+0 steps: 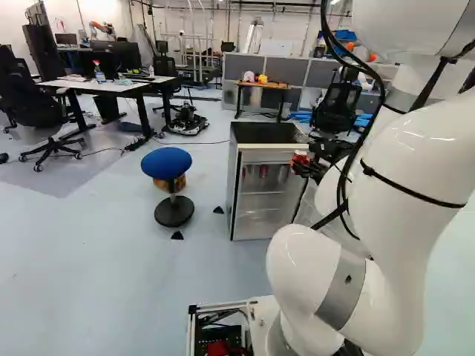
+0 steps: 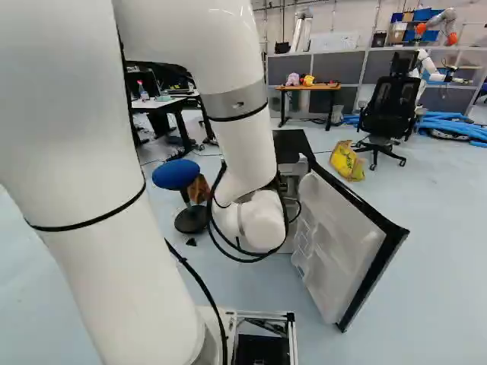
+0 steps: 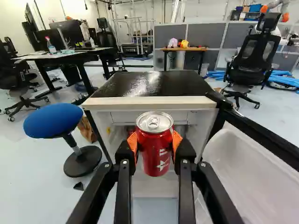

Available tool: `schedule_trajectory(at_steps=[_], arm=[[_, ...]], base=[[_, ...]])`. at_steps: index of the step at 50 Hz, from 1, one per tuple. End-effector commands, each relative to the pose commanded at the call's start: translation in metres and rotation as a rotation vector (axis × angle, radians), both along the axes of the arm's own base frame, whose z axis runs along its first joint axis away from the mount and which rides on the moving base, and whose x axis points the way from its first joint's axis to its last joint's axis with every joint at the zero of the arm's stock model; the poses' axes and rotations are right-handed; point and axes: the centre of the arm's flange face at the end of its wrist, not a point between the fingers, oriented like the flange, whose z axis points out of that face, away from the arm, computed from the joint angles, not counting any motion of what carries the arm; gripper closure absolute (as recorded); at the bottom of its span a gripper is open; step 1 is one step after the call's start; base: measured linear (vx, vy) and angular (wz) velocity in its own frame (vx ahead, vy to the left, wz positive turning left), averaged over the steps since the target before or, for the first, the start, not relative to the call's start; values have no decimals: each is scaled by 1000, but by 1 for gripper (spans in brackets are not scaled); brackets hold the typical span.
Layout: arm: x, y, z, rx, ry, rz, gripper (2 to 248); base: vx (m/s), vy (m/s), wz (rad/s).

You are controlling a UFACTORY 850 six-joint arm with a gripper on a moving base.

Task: Grab a drink from the fridge

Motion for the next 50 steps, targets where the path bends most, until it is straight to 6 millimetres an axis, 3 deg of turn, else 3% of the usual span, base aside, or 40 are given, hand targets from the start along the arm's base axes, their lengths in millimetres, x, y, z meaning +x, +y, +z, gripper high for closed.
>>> schedule_trajectory(at_steps=[29,50], arm=[[36,3,30,-64,-68,76,157],[70,5,30,-66,-76,134,157]], base=[[0,0,0],[0,0,0]])
